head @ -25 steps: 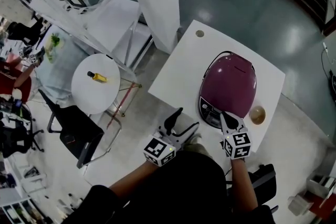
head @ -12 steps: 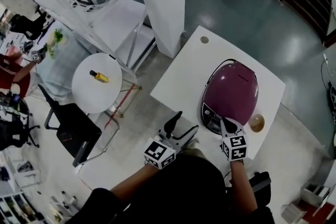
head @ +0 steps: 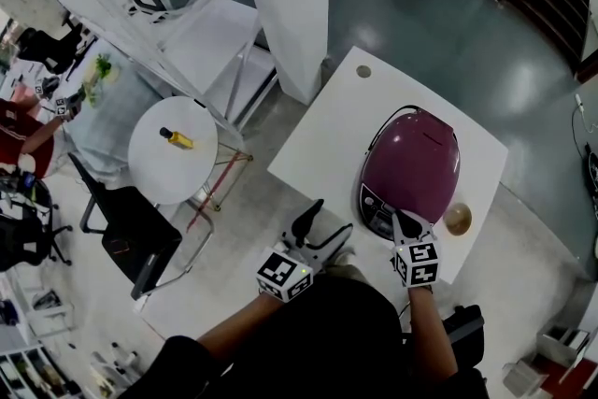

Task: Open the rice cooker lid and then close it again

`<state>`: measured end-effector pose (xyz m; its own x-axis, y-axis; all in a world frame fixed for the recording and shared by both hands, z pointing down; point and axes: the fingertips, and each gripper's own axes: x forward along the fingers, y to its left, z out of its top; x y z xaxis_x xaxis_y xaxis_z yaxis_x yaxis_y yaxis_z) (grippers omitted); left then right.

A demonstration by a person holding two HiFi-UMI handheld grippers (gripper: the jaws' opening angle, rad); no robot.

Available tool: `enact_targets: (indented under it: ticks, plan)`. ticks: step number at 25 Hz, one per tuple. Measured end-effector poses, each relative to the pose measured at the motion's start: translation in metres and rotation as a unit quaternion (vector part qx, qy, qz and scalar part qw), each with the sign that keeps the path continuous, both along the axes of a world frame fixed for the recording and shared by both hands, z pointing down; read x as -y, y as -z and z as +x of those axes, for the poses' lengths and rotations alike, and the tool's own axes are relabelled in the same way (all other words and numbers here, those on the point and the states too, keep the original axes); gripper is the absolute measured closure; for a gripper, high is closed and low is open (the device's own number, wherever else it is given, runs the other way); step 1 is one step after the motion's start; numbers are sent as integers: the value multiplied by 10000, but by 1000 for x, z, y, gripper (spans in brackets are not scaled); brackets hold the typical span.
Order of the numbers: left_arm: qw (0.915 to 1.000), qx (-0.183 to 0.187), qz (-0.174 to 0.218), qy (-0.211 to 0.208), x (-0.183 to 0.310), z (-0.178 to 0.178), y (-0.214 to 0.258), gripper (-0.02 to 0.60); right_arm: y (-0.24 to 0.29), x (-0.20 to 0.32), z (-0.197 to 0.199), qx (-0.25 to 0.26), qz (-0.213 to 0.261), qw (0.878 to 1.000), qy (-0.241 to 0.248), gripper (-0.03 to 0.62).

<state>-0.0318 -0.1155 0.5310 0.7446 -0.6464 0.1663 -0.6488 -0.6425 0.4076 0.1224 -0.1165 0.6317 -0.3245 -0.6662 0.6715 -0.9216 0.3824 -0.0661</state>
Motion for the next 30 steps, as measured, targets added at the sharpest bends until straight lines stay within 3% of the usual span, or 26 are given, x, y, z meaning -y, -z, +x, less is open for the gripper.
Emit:
enact_targets:
  ticks: [3,30]
  plan:
    - [10000,-11,9,-2,2,1,0,285,0,0,1,162,-27,9998,-98,588]
    - [10000,-29,36,33,1,-2,2,285,-4,-1,-4,-652,-91,9978,121,588]
